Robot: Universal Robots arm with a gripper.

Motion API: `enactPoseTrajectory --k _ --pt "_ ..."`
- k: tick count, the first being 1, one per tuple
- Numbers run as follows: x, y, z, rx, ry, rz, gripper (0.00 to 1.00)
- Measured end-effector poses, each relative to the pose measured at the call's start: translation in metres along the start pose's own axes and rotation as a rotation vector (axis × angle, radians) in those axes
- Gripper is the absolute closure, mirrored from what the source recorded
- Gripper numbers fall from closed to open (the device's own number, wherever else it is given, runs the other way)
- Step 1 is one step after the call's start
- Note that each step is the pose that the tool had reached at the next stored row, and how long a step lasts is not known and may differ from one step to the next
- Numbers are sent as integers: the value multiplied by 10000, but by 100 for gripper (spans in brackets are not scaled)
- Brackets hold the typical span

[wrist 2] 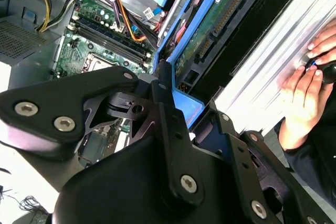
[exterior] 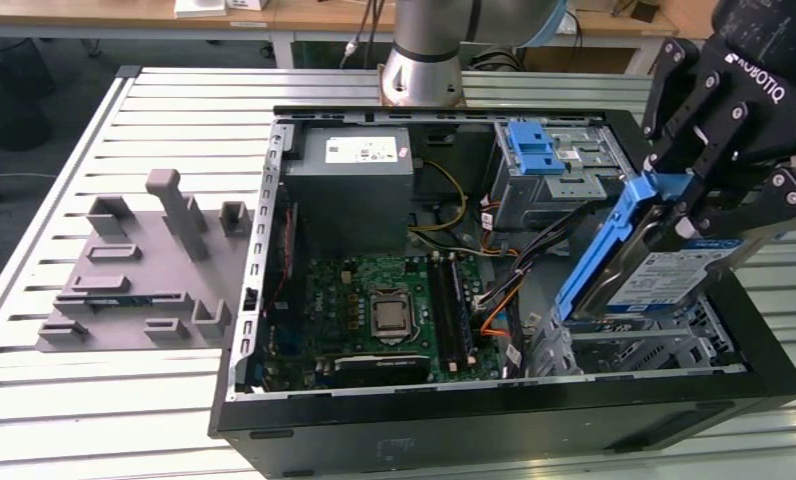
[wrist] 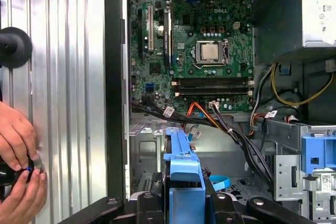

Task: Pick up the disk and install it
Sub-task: 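Insert the disk into the insertion slot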

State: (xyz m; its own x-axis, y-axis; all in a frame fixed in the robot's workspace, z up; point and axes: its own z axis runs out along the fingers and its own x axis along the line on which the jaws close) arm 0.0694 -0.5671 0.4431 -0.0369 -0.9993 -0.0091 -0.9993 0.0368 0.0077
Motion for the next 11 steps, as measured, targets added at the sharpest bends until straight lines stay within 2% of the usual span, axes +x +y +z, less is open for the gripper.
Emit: enactPoseTrajectory --k 11 --pt "-1 -35 21 0 0 0 64"
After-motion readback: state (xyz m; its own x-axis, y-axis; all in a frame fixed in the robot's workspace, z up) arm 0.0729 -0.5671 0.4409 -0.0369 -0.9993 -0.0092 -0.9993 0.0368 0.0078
